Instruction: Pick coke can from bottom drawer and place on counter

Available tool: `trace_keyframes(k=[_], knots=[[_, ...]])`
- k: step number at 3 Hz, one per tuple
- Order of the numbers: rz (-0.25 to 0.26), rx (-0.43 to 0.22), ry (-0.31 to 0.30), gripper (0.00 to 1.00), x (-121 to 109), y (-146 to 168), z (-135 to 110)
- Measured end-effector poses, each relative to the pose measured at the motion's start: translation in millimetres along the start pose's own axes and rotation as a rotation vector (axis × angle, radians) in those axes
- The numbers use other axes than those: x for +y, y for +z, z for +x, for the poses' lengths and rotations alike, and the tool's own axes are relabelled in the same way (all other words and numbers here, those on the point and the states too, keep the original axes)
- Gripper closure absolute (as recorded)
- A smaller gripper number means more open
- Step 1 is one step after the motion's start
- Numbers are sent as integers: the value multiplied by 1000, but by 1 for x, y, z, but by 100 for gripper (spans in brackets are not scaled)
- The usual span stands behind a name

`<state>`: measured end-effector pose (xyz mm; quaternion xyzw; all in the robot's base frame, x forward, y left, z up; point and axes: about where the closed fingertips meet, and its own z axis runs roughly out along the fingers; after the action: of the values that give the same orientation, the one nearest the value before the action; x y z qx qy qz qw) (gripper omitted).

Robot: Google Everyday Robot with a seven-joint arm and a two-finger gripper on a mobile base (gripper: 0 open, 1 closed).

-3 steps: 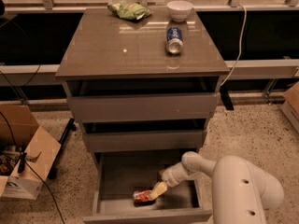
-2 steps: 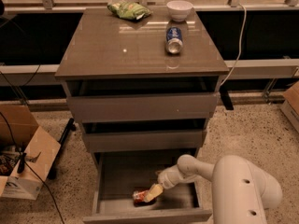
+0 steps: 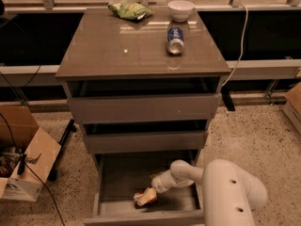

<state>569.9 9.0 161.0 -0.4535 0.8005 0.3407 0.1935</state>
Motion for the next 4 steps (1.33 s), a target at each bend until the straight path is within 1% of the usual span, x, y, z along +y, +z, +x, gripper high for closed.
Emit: trace_keyframes(k=[1, 2, 3, 4], knots=[[-4, 20, 18, 0, -6, 23, 7], [-6, 42, 28, 16, -6, 37, 11], [-4, 50, 31, 47, -5, 38, 13], [-4, 50, 31, 70, -5, 38, 12]])
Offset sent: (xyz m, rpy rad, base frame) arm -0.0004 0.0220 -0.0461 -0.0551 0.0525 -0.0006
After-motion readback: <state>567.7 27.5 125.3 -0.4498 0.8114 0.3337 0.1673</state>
